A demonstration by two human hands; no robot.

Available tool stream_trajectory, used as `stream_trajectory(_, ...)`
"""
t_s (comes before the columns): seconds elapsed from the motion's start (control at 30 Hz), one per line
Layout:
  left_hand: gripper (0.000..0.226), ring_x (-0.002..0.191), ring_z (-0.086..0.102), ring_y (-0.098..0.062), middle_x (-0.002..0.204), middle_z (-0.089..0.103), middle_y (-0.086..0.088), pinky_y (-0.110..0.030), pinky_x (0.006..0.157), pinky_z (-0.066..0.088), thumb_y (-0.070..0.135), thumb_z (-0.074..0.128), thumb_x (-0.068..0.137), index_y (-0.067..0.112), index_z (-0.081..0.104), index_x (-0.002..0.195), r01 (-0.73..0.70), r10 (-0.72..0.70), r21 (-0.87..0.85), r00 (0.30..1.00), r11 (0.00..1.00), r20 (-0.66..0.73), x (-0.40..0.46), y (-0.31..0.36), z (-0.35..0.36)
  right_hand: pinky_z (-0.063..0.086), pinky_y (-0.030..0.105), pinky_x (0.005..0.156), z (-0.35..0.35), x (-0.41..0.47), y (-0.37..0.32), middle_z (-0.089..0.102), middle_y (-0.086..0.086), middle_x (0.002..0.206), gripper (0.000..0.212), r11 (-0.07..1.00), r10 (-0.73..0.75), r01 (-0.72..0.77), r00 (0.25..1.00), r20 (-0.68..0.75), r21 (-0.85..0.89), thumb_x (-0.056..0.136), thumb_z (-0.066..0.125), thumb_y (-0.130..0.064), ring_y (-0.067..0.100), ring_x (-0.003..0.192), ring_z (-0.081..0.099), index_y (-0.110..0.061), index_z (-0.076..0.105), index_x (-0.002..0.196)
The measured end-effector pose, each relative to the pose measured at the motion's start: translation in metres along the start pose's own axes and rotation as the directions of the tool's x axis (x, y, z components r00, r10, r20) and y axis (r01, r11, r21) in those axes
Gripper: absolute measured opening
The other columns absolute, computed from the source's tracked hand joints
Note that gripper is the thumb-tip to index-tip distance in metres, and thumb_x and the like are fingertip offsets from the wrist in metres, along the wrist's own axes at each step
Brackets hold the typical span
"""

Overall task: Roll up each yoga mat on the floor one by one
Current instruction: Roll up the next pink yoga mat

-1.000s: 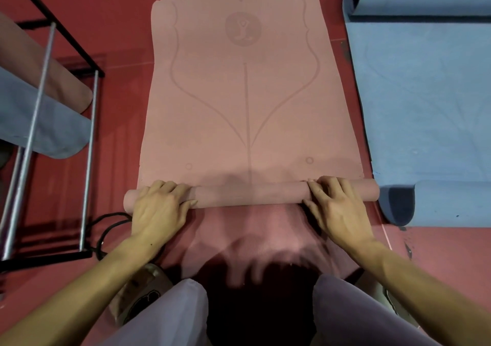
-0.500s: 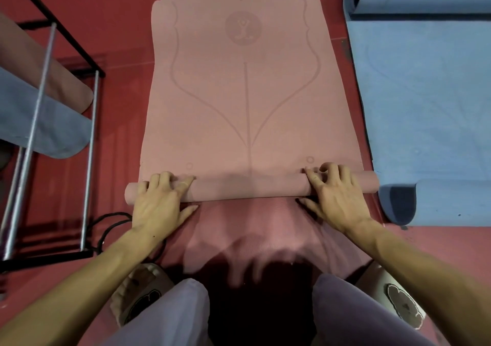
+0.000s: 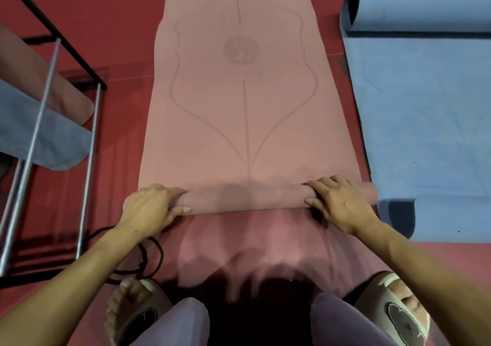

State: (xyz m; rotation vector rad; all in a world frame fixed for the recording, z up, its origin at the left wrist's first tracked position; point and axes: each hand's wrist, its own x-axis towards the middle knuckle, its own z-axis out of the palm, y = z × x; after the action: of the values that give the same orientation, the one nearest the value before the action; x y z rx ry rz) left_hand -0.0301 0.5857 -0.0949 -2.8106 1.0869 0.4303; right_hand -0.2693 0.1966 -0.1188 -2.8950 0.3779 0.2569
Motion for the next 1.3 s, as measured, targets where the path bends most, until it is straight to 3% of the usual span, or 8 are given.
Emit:
stream_trajectory(0.13, 0.060, 0.119, 0.067, -0.021, 0.127, 0.072, 0.013, -0.036, 0.086, 0.052, 0.080, 0.050, 0.090, 0.054, 0.051, 0.145, -0.037, 0.042, -0.047, 0.991, 0.998, 0.129, -0.007, -0.001, -0.008, 0.049, 0.046, 0.093, -0.007, -0.006, -0.002, 0.068, -0.008, 0.126, 0.063, 0.999, 0.009, -0.018, 0.985, 0.171, 0.048, 0.097, 0.028, -0.069, 0.025, 0.104, 0.058, -0.034, 0.059, 0.138)
stream_trajectory(0.33, 0.036, 0.117, 0.062, -0.008, 0.127, 0.057, 0.031, -0.034, 0.090, 0.051, 0.080, 0.057, 0.086, 0.063, 0.059, 0.119, -0.011, 0.073, -0.196, 0.947, 0.981, 0.314, -0.006, -0.008, -0.006, 0.045, 0.044, 0.097, -0.013, -0.009, -0.001, 0.065, -0.010, 0.132, 0.047, 0.985, 0.040, -0.089, 0.952, 0.305, 0.148, 0.101, 0.051, -0.061, 0.022, 0.116, 0.056, -0.038, 0.051, 0.141)
stream_trajectory(0.5, 0.047, 0.116, 0.057, -0.007, 0.112, 0.051, 0.026, -0.039, 0.083, 0.054, 0.078, 0.063, 0.083, 0.063, 0.059, 0.127, 0.021, 0.026, -0.222, 0.978, 0.975, 0.209, -0.010, -0.007, 0.003, 0.049, 0.047, 0.091, -0.008, -0.009, -0.004, 0.055, -0.007, 0.117, 0.040, 0.968, 0.102, -0.141, 0.977, 0.190, 0.206, 0.090, 0.064, -0.063, 0.027, 0.106, 0.052, -0.033, 0.056, 0.116)
stream_trajectory(0.7, 0.049, 0.100, 0.068, -0.020, 0.096, 0.068, 0.017, -0.035, 0.073, 0.047, 0.078, 0.076, 0.071, 0.039, 0.064, 0.098, 0.231, -0.211, -0.232, 0.972, 0.945, 0.106, -0.006, 0.004, 0.000, 0.048, 0.048, 0.095, -0.013, -0.010, -0.014, 0.053, 0.001, 0.125, 0.048, 0.979, 0.201, -0.202, 0.971, 0.131, -0.004, 0.095, 0.053, -0.070, 0.029, 0.114, 0.050, -0.038, 0.062, 0.130)
stream_trajectory(0.8, 0.052, 0.109, 0.065, -0.014, 0.111, 0.066, 0.021, -0.037, 0.080, 0.048, 0.075, 0.076, 0.073, 0.043, 0.066, 0.112, 0.148, -0.157, -0.242, 0.987, 0.959, -0.016, -0.010, 0.005, 0.000, 0.047, 0.048, 0.097, -0.022, -0.008, -0.017, 0.056, -0.005, 0.125, 0.054, 0.980, 0.181, -0.168, 0.974, 0.138, -0.103, 0.097, 0.041, -0.074, 0.024, 0.117, 0.053, -0.042, 0.061, 0.135)
stream_trajectory(0.93, 0.051, 0.108, 0.062, -0.013, 0.113, 0.059, 0.021, -0.040, 0.082, 0.046, 0.070, 0.072, 0.079, 0.044, 0.064, 0.122, 0.042, -0.081, -0.222, 0.982, 0.974, -0.170, -0.016, 0.002, 0.012, 0.049, 0.044, 0.091, -0.023, -0.006, -0.019, 0.061, -0.006, 0.125, 0.051, 0.977, 0.210, -0.214, 0.969, 0.126, 0.016, 0.097, 0.048, -0.069, 0.024, 0.117, 0.051, -0.037, 0.061, 0.135)
stream_trajectory(1.13, 0.025, 0.078, 0.068, -0.015, 0.098, 0.069, 0.014, -0.014, 0.056, 0.024, 0.044, 0.057, 0.093, 0.035, 0.079, 0.100, -0.067, 0.041, -0.065, 0.941, 0.996, -0.337, -0.025, 0.019, 0.020, 0.048, 0.044, 0.085, -0.012, -0.007, -0.023, 0.063, -0.004, 0.113, 0.038, 0.963, 0.261, -0.261, 0.965, 0.015, 0.071, 0.095, 0.059, -0.063, 0.026, 0.106, 0.051, -0.030, 0.068, 0.113)
stream_trajectory(1.3, 0.033, 0.089, 0.071, -0.022, 0.115, 0.069, 0.007, -0.035, 0.054, 0.051, 0.042, 0.054, 0.099, 0.025, 0.074, 0.120, -0.055, 0.049, -0.010, 0.944, 0.998, -0.326, -0.036, 0.029, 0.027, 0.052, 0.042, 0.072, -0.002, -0.010, -0.032, 0.056, 0.002, 0.102, 0.048, 0.982, 0.184, -0.187, 0.975, -0.126, -0.006, 0.103, 0.045, -0.054, 0.024, 0.091, 0.047, -0.019, 0.078, 0.108)
